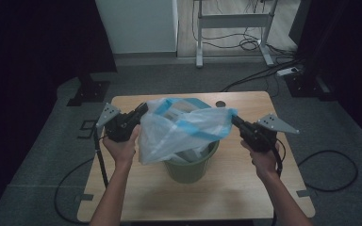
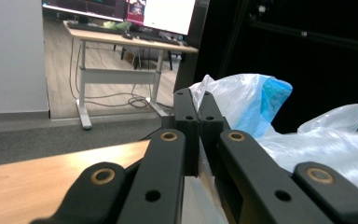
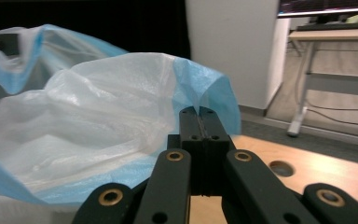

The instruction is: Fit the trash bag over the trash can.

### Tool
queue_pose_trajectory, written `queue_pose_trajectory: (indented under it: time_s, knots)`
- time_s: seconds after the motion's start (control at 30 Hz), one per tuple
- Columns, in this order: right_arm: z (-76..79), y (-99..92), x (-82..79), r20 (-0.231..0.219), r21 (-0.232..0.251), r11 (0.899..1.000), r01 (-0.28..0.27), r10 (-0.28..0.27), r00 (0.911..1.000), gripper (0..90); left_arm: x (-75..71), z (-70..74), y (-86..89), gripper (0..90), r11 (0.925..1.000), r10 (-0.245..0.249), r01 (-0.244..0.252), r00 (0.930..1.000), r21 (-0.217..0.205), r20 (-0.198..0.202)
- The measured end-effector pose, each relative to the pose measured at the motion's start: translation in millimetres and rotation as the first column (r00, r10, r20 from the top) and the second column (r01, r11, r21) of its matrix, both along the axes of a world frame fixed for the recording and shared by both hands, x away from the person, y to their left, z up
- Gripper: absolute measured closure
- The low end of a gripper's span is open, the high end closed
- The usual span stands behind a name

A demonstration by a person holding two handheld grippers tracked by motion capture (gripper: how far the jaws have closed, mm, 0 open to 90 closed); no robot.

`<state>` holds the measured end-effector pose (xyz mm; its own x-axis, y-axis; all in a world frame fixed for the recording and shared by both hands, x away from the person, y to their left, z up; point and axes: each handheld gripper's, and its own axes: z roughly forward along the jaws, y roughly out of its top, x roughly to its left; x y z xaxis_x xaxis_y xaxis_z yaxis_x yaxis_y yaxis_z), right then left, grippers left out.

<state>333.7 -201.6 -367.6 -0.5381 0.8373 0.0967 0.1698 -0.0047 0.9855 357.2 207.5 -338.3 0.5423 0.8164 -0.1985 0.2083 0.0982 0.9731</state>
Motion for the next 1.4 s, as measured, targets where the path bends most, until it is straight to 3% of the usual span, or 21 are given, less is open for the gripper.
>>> queue_pose_trajectory:
  time_s: [0.2,0.33,0.43,0.57,0.67,0.77,0.93,1.07,1.23,1.4]
  knots:
    - [23.3,-20.3,24.4,0.030,0.016,0.995,0.095,-0.096,0.9950,89.2,13.5,14.2,-1.9,89.7,0.9993,-0.017,0.019,0.9991,-0.032,0.040]
    - [31.3,-32.7,23.9,0.040,0.050,0.991,0.122,-0.124,0.9914,89.2,2.7,17.2,-0.2,89.7,0.9981,-0.041,0.044,0.9960,-0.043,0.079]
    - [31.1,-41.7,15.3,0.051,0.066,0.990,0.126,-0.129,0.9903,89.2,-12.2,10.0,7.3,89.6,0.9961,-0.061,0.067,0.9934,-0.057,0.098]
    - [17.6,-47.2,-2.8,0.051,0.065,0.992,0.108,-0.111,0.9925,89.1,-33.6,-9.6,18.6,89.5,0.9918,-0.102,0.108,0.9911,-0.068,0.085]
    - [-2.0,-49.6,-21.3,0.019,0.077,0.994,0.073,-0.075,0.9970,89.2,-47.6,-26.4,26.9,89.5,0.9867,-0.129,0.135,0.9896,-0.091,0.063]
    - [-11.0,-49.1,-30.6,0.010,0.077,0.995,0.059,-0.060,0.9981,89.2,-59.0,-39.2,32.7,89.4,0.9818,-0.160,0.163,0.9863,-0.097,0.040]
    - [-32.6,-50.4,-59.2,-0.011,0.075,0.997,0.015,-0.014,0.9998,89.1,-83.0,-55.2,42.6,89.3,0.9662,-0.229,0.230,0.9731,-0.116,0.022]
    - [-55.5,-48.7,-78.6,-0.044,0.077,0.997,-0.022,0.025,0.9987,89.1,-96.7,-74.7,48.5,89.3,0.9646,-0.245,0.244,0.9695,-0.101,-0.003]
    - [-92.6,-45.8,-90.2,-0.119,0.060,0.997,-0.048,0.055,0.9914,89.2,-102.9,-104.6,63.6,89.5,0.9599,-0.260,0.252,0.9643,-0.122,-0.051]
    - [-110.1,-44.7,-82.5,-0.167,0.054,0.998,-0.039,0.047,0.9849,89.1,-92.3,-118.4,65.8,89.5,0.9680,-0.238,0.227,0.9658,-0.106,-0.103]
